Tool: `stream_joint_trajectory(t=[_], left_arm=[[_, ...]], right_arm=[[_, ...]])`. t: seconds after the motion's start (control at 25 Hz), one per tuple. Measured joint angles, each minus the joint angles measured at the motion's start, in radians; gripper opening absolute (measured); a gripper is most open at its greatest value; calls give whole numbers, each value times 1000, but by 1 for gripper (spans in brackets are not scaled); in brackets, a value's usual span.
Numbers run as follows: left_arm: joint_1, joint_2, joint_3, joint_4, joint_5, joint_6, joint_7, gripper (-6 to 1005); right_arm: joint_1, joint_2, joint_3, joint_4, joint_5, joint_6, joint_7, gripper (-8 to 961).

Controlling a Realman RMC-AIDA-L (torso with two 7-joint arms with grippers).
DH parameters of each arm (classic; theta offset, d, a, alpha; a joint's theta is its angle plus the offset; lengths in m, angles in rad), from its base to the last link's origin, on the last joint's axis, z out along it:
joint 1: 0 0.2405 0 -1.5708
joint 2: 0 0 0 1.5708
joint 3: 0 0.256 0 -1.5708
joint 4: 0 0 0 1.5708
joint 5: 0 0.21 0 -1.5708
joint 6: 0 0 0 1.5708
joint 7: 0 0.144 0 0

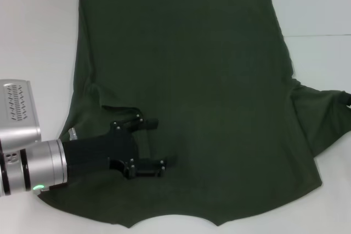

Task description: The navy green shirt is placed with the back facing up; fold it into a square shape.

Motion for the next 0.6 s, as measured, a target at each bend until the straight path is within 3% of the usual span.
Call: stream_joint_trajectory(t=[0.6], left_arm=[[0,0,-24,10,0,-1,-23,950]], right_arm=[[64,-45,-35,0,-13,78,14,3]])
